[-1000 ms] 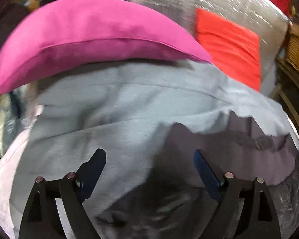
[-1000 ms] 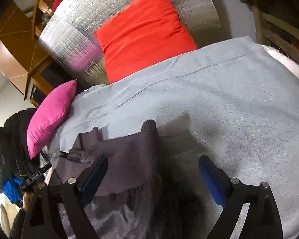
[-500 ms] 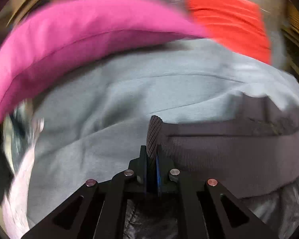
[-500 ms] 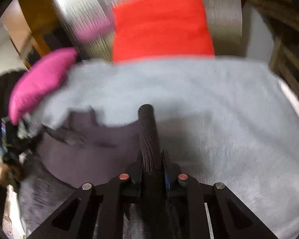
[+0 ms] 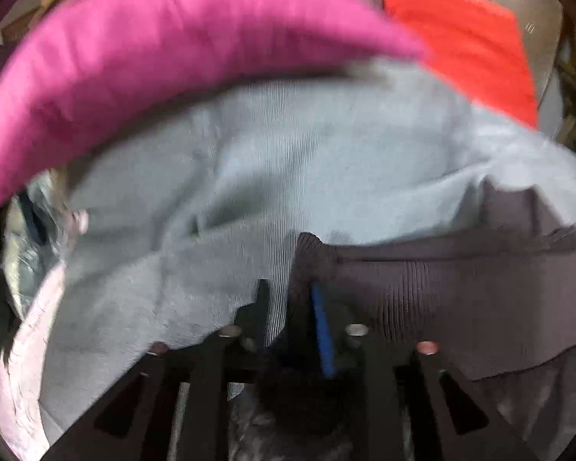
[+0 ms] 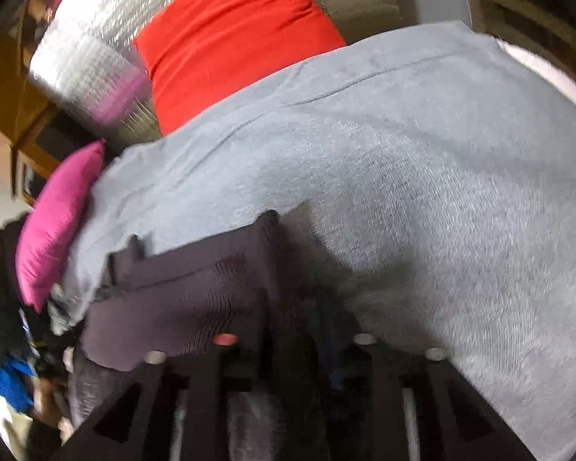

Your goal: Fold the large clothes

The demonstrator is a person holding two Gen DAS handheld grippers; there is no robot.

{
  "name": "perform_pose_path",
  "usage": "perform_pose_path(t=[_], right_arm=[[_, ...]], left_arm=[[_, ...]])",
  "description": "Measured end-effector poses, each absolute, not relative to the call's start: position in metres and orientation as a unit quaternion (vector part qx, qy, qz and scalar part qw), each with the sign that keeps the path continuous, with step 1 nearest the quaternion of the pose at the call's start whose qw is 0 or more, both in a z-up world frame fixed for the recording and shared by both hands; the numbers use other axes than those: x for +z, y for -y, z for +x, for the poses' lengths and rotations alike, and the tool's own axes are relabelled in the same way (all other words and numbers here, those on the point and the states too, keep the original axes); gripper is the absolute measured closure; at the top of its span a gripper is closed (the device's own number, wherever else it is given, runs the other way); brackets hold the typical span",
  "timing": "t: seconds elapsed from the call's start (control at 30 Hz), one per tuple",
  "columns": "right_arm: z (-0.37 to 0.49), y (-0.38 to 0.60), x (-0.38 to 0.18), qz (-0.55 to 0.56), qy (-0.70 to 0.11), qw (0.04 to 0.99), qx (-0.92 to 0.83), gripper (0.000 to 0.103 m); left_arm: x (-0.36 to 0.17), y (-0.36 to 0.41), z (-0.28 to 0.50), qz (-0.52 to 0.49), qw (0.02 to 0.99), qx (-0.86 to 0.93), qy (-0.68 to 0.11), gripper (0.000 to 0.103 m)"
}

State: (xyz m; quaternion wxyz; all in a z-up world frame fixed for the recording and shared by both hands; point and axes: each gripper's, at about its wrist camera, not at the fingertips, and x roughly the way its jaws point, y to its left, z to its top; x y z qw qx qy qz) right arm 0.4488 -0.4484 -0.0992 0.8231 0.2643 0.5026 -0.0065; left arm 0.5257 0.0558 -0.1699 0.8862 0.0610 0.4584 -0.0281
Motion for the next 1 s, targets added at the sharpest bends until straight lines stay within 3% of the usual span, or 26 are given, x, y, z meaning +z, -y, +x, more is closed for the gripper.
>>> perform_pose_path(t=[0.03, 0.13, 0.27, 0.3, 0.33, 0.4, 0.47, 0.5, 0.57, 0.6, 0.77, 0.9, 1.0], right_arm=[[0.443, 0.450, -0.090, 0.257, -0.491, 0.832, -0.016, 0.032], [0.428, 0.451, -0.071, 0.247, -0.482, 0.841, -0.011, 0.032], [0.420, 0.427, -0.073, 0.199, -0.520, 0.830, 0.030, 0.032], [0.417, 0.422, -0.076, 0.180, -0.530, 0.828, 0.034, 0.039], [0.415, 0.413, -0.078, 0.140, -0.540, 0.830, 0.028, 0.075], [0.411, 0.415, -0.073, 0.150, -0.536, 0.831, 0.006, 0.082], [0.403, 0.417, -0.059, 0.169, -0.513, 0.841, -0.014, 0.082], [0.400, 0.413, -0.055, 0.165, -0.509, 0.845, -0.016, 0.079], [0.388, 0.402, -0.047, 0.147, -0.515, 0.845, -0.006, 0.045], [0.378, 0.397, -0.041, 0.137, -0.507, 0.851, -0.010, 0.023], [0.309, 0.363, -0.001, 0.069, -0.445, 0.893, -0.011, 0.023], [0.265, 0.314, -0.003, 0.021, -0.423, 0.905, 0.028, 0.023], [0.262, 0.307, -0.049, -0.006, -0.478, 0.878, -0.004, 0.022]], left_arm=[[-0.160, -0.055, 0.519, 0.062, 0.893, -0.024, -0.445, 0.067], [-0.131, -0.051, 0.488, 0.070, 0.910, -0.024, -0.408, 0.052], [-0.102, -0.051, 0.441, 0.071, 0.916, -0.064, -0.389, 0.051], [-0.096, -0.053, 0.423, 0.073, 0.916, -0.074, -0.387, 0.051], [-0.096, -0.050, 0.412, 0.073, 0.916, -0.082, -0.386, 0.051], [-0.093, -0.047, 0.380, 0.070, 0.918, -0.089, -0.381, 0.050], [-0.089, -0.050, 0.344, 0.071, 0.919, -0.093, -0.376, 0.047], [-0.092, -0.049, 0.329, 0.073, 0.921, -0.092, -0.371, 0.047], [-0.092, -0.051, 0.302, 0.077, 0.924, -0.084, -0.365, 0.044], [-0.092, -0.051, 0.291, 0.075, 0.926, -0.078, -0.361, 0.044], [-0.095, -0.026, 0.247, 0.092, 0.934, -0.083, -0.336, 0.039], [-0.110, 0.006, 0.243, 0.131, 0.932, -0.079, -0.328, 0.039], [-0.158, 0.009, 0.267, 0.122, 0.896, -0.063, -0.423, 0.037]])
